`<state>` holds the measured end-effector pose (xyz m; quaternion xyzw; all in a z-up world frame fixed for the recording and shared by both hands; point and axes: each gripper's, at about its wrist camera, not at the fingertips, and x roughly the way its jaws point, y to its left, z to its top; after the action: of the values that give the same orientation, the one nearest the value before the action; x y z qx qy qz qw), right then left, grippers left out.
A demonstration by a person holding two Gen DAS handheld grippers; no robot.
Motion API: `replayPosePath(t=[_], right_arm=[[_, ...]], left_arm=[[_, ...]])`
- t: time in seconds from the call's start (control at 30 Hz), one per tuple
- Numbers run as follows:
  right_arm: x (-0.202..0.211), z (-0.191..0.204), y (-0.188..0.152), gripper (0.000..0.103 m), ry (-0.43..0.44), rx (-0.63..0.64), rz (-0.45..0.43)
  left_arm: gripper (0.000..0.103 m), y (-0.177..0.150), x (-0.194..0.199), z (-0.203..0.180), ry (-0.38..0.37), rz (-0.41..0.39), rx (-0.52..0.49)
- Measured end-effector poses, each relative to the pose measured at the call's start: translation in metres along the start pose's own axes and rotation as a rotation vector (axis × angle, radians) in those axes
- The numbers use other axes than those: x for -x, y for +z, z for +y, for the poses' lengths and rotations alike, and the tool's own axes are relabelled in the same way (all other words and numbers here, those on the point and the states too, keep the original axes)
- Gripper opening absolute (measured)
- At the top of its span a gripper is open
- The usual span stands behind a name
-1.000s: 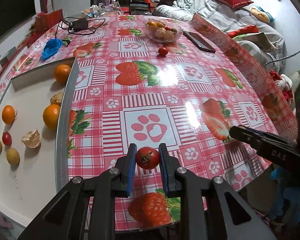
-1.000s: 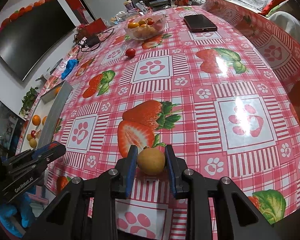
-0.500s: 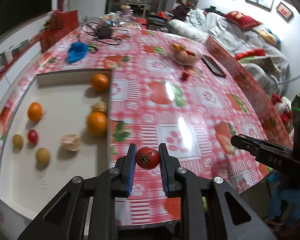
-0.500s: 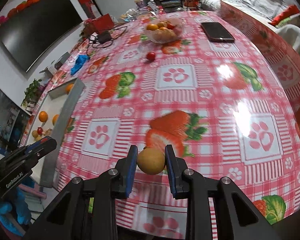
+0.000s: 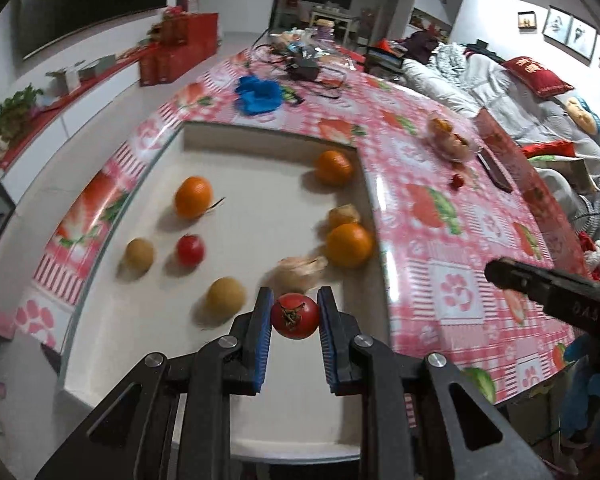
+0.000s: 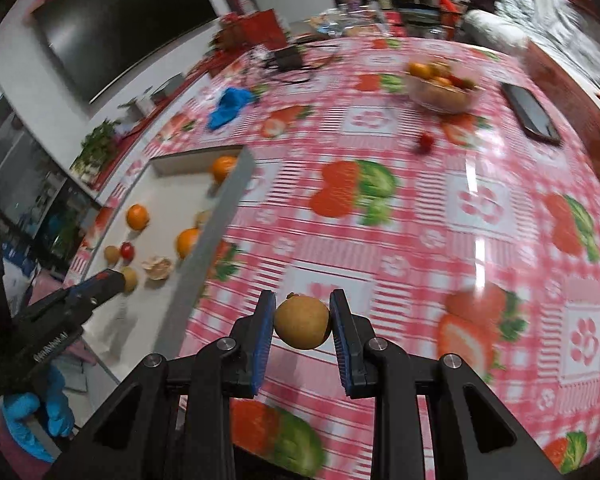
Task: Organize fruits
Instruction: 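Carry the held tomato and kiwi over the white tray and open both tools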
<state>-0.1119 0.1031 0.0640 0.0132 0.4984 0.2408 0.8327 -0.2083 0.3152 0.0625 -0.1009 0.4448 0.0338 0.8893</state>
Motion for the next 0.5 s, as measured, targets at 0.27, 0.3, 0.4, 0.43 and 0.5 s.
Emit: replayPosePath(t=[0.27,0.3,0.4,0.43,0.5], right_arm=[[-0.029,0.072,0.016,0.029,0.079,0.15,0.035],[-0.032,0.077,0.016,0.029,0.085,0.16,0.039],[-0.04,0.09,0.018,0.029,0.099,0.189,0.051],[-0.043,0.094,0.019,0.029,0.1,0.198,0.056],[-0.046,0.095,0.021,0.029,0.099,0.204,0.062]], left_arm=[[0.024,-0.008,0.0,0.022,0.032,0.014,0.047],[0.024,-0.008,-0.001,0.024,0.035,0.018,0.054],[0.024,-0.007,-0.005,0.028,0.041,0.027,0.063],[0.024,-0.007,-0.006,0.028,0.041,0.029,0.063],[0.024,-0.006,-0.009,0.029,0.042,0.033,0.066]])
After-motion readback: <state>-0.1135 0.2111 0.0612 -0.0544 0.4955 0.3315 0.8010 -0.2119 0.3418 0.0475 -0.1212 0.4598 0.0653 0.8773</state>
